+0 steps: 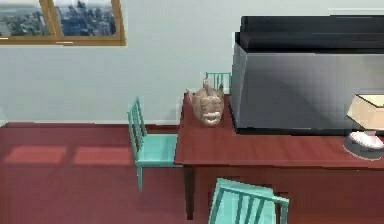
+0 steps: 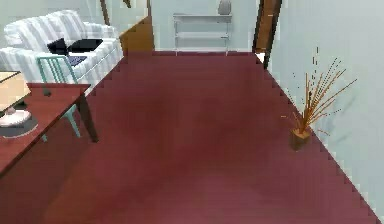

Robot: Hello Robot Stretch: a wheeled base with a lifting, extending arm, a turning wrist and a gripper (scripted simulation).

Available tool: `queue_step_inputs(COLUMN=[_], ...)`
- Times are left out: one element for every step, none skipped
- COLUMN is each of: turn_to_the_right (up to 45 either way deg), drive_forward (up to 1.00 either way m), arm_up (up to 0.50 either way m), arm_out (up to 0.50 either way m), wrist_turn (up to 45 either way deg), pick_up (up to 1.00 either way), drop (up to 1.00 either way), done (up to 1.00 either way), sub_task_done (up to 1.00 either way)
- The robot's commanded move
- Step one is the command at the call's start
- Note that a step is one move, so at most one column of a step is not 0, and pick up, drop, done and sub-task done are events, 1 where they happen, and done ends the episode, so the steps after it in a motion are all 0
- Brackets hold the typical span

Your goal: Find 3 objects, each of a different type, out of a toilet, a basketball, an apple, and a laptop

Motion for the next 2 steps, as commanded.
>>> queue_step_inputs(turn_to_the_right=[45.0,42.0], drive_forward=[0.0,0.0], arm_up=[0.0,0.0], arm_out=[0.0,0.0], wrist_turn=[0.0,0.0], pick_up=[0.0,0.0], drop=[0.0,0.0], done=[0.0,0.0], sub_task_done=[0.0,0.0])
